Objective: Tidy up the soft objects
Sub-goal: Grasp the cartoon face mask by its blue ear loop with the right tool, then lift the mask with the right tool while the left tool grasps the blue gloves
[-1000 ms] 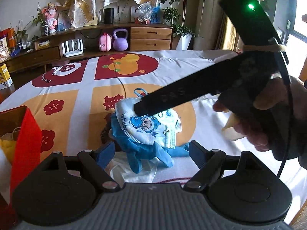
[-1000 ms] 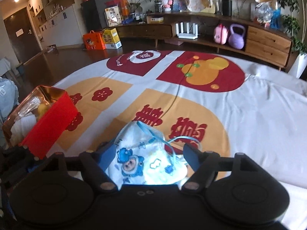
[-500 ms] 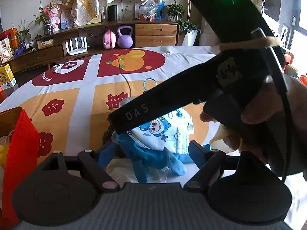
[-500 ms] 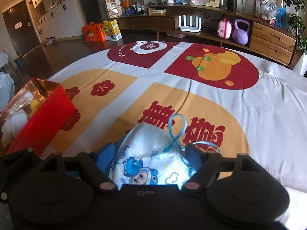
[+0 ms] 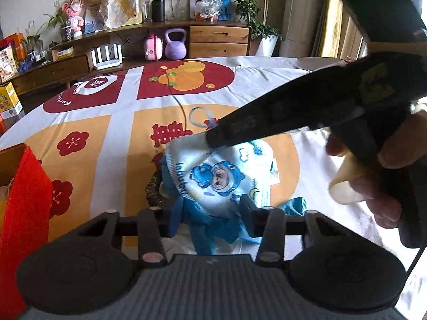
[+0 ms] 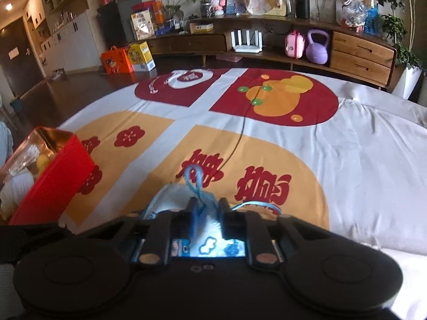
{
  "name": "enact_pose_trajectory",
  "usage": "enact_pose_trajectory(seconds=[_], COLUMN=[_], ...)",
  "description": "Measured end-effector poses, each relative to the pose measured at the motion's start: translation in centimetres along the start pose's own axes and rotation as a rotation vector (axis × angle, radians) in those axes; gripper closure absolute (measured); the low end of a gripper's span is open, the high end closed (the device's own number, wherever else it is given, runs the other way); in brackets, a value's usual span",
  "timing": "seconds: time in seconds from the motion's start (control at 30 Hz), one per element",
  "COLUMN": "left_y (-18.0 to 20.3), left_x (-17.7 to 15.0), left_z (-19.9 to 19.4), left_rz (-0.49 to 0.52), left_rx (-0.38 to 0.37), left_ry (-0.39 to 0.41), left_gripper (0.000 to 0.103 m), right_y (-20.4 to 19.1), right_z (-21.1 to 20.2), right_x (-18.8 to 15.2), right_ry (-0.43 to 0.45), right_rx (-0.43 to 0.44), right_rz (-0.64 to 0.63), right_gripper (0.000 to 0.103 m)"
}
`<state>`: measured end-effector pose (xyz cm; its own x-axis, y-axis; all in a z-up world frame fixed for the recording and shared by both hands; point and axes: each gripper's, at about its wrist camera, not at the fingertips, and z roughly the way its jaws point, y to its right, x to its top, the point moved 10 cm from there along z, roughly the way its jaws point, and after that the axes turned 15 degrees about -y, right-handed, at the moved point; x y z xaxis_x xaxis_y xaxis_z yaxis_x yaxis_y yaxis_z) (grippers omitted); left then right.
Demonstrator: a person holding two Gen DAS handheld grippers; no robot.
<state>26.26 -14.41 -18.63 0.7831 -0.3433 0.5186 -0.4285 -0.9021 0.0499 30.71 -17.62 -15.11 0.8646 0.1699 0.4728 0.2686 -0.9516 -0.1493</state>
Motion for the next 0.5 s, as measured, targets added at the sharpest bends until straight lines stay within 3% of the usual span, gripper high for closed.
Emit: enact_pose_trajectory(seconds=[0.07, 0.3, 0.5], left_y=[-0.3, -0.5, -0.1], left_x=[0.0, -0.3, -0.7], left_z=[-0.1, -0.7, -1.6], left_rz=[-0.010, -0.015, 0.004], left_rx=[0.004, 0.001, -0.001], left_ry=[-0.003, -0.009, -0.007], left_gripper=[0.070, 0.090, 0.098], right_y=[0.0, 0.5, 2.3], right_z=[-0.6, -3.3, -5.5], right_x=[-0.1, -0.4, -1.1], right_ry=[0.017, 0.091, 0.120], right_rx=[0.016, -0.009, -0.017], right_rz=[0.002, 0.040, 0.099], right_gripper=[0.099, 0.101, 0.101])
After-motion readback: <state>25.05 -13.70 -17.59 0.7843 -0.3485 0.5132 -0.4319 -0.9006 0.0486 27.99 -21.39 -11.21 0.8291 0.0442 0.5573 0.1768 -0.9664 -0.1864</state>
